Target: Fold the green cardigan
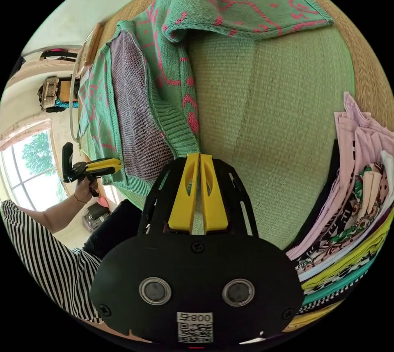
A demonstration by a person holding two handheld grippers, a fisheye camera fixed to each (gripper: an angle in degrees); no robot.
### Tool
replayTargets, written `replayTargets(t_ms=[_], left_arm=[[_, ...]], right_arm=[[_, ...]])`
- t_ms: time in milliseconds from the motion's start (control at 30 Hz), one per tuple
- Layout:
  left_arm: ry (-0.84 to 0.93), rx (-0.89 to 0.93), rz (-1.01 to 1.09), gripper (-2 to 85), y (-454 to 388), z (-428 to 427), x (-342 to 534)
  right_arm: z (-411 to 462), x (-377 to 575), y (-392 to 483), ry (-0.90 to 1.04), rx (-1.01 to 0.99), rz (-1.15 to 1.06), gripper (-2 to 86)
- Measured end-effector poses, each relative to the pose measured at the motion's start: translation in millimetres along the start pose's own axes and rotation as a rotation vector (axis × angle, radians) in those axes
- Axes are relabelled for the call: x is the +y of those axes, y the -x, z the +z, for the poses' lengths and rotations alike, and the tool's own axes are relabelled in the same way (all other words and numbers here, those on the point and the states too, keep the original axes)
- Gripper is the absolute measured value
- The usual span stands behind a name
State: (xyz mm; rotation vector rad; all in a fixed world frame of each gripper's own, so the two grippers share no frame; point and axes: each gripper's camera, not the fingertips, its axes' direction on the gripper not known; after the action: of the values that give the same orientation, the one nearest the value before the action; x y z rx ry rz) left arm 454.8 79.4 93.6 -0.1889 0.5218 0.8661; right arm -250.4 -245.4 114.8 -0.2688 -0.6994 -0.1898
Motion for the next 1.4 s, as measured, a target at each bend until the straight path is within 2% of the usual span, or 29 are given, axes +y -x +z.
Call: replayTargets(t_ms=[100, 200, 400, 633, 1033, 1400], left_arm=[[0.012, -0.065, 0.027, 3.3, -8, 8, 3], [0.002, -0.038, 0.022, 2.0, -6, 13, 10], [-0.030, 0.070, -0.015, 0.9, 4, 16, 26], [-0.081, 0.173, 0.007, 0.7, 10, 10, 46], [-0.104, 0.306, 0.018, 0.7, 34, 8, 65], [-0.100, 0.352, 0.030, 0.6, 48, 2, 73]], right_arm=[[-19, 7, 17, -0.118, 0.032, 0.035, 0.9], [-26, -3, 64, -0.199, -0.066, -0.079, 2.4], [38, -81, 194, -0.099, -0.140, -0.397, 5.5], [86, -171, 301, -0.057, -0.048, -0.550, 6.4], [126, -226, 369, -0.001, 0.072, -0.530, 6.1], [118, -224, 388, 0.036, -0.006, -0.572, 0.8]])
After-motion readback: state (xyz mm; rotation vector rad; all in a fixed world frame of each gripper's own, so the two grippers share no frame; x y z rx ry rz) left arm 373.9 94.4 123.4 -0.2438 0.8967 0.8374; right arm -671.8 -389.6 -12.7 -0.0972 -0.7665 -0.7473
